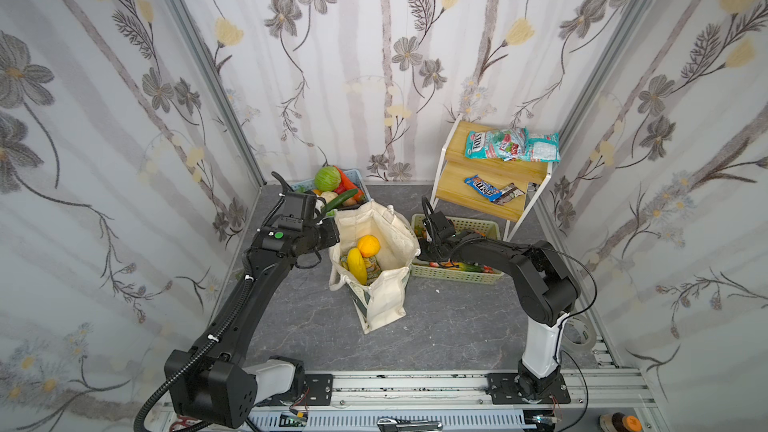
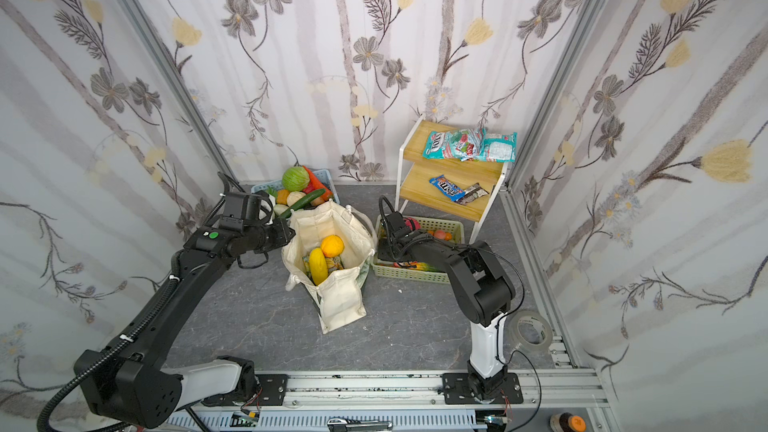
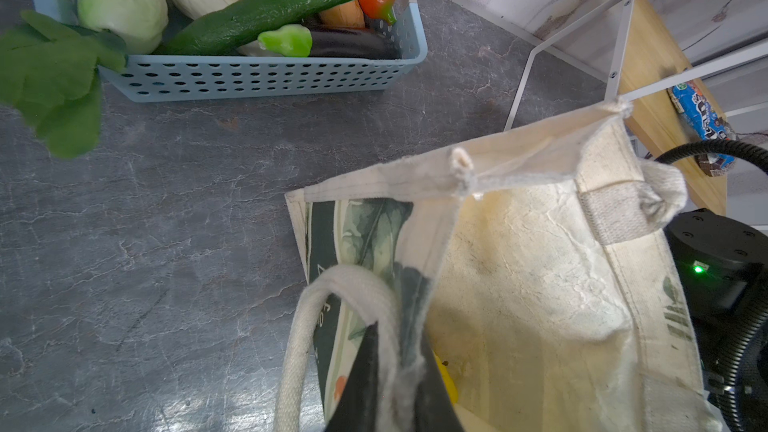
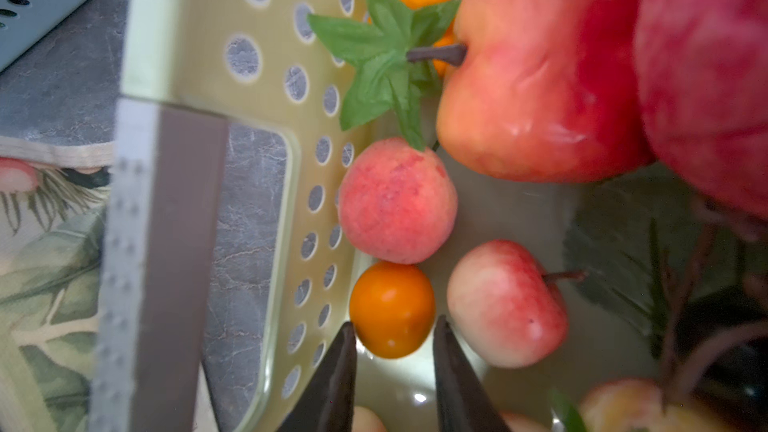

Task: Place the food into the grocery bag and tie it
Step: 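Lower the right gripper onto the small orange fruit in the basket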

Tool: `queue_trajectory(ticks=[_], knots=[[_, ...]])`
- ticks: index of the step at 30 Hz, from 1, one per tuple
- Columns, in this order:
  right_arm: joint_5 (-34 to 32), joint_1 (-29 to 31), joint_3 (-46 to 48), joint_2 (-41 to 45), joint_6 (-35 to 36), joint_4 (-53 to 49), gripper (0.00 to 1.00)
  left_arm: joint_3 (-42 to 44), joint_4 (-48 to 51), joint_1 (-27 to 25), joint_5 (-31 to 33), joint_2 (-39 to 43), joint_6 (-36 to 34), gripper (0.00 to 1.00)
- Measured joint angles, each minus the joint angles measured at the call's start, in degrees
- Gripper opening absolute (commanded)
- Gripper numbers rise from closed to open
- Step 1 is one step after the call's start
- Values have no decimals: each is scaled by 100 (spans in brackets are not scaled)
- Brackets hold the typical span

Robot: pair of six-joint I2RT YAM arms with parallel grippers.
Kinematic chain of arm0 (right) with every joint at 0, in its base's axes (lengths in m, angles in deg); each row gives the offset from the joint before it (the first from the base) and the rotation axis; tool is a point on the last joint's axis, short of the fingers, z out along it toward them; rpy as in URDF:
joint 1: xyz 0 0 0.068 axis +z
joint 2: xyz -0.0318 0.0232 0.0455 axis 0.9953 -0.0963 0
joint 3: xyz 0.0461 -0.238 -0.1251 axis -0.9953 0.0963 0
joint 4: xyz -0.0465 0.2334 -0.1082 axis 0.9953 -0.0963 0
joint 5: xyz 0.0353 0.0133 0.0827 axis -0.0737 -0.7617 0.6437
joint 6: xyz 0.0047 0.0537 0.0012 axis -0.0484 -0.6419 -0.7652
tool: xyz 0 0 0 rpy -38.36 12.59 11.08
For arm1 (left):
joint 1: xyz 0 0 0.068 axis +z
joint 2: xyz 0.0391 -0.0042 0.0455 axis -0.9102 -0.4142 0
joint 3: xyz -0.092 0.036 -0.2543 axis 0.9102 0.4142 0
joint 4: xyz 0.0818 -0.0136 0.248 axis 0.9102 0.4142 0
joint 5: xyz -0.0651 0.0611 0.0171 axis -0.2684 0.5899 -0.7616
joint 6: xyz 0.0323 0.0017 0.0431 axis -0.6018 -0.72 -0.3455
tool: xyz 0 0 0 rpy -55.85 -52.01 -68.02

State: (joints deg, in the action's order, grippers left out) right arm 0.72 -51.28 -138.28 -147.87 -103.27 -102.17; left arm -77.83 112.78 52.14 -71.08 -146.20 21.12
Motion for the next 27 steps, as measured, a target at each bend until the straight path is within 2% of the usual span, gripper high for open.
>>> queue_trajectory(ticks=[7,15,27], knots=[[-55,0,-107,-260,-2,68,42,-13,-4,0,0,-17,0,0],[-61,0,-109,-387,-4,352,33,-48,37,0,0,-17,-2,0],[24,-59,284,136,-7,391,31,-146,131,-2,-22,-26,-2,0]])
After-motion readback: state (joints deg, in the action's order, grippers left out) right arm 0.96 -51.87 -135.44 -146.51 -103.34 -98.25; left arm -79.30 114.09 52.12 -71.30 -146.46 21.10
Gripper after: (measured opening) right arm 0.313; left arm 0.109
